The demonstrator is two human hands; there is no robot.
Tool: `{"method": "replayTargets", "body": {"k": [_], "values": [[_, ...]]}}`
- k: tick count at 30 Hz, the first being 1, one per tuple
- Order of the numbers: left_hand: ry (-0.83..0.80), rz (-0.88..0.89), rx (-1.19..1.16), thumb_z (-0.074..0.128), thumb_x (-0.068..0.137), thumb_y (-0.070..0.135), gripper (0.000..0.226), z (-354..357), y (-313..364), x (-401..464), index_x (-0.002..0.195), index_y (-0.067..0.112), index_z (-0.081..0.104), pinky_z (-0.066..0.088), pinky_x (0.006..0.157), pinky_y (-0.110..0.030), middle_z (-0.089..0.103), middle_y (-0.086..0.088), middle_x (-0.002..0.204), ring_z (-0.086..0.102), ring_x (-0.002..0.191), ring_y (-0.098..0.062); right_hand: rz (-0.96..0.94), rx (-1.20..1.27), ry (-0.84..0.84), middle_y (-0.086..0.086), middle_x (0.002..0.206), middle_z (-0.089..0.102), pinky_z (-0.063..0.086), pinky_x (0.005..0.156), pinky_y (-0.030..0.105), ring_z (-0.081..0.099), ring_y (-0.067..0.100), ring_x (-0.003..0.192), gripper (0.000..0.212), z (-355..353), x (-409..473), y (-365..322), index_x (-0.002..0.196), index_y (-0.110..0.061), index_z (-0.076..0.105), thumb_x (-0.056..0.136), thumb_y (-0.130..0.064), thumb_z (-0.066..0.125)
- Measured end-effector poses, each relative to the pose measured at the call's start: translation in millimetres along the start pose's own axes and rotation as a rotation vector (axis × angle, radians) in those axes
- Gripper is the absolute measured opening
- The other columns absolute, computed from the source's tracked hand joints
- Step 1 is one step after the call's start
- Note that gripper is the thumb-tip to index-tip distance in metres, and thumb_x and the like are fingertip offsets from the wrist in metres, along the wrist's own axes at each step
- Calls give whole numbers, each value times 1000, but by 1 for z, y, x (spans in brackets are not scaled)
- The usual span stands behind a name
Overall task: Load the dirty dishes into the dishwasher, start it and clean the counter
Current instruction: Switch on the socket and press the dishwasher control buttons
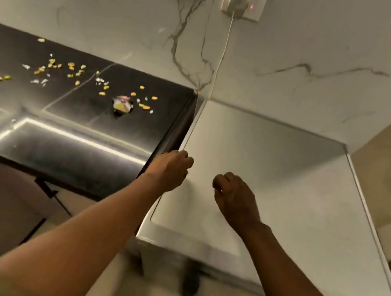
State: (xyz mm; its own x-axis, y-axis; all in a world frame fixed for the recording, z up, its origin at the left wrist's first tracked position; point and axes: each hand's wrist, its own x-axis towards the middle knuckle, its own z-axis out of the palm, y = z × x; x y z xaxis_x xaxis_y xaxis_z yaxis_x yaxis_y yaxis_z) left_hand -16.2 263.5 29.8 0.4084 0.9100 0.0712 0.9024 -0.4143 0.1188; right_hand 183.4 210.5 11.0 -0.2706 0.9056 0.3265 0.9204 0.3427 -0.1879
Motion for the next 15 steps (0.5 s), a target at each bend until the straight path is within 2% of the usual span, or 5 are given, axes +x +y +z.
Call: {"method": "replayTargets", "body": {"k": [4,6,8,11,15], "values": [[7,-17,-244,53,93,23,21,25,7,-74,111,17,62,51,81,-39,59,-1,111,57,101,-22,62,-18,-68,5,84,59,45,60,36,54,26,80,5,8,-67,-33,88,-13,62,85,-10,63],[88,81,-289,54,93,25,21,43,10,-114,109,15,63,51,83,-35,59,-1,113,56,103,-20,128,-47,-53,6,88,59,46,62,37,52,27,83,5,13,-99,-48,90,-14,62,85,-13,63],[148,146,-333,56,92,26,27,61,13,-143,116,12,60,47,93,-35,58,-4,123,53,112,-22,183,-47,-25,6,95,58,46,66,37,51,28,88,9,16,-124,-56,94,-14,63,85,-13,62],[179,142,-384,58,93,23,37,74,15,-165,125,7,56,39,107,-40,53,-12,134,48,125,-28,218,30,27,5,106,59,42,73,30,52,26,96,19,20,-150,-66,105,-12,66,87,-8,60],[171,157,-369,63,89,26,54,79,12,-173,138,10,45,21,117,-37,39,-9,149,30,140,-25,230,103,97,3,116,61,36,78,22,55,23,101,26,22,-163,-69,116,-13,66,91,-8,59]]}}
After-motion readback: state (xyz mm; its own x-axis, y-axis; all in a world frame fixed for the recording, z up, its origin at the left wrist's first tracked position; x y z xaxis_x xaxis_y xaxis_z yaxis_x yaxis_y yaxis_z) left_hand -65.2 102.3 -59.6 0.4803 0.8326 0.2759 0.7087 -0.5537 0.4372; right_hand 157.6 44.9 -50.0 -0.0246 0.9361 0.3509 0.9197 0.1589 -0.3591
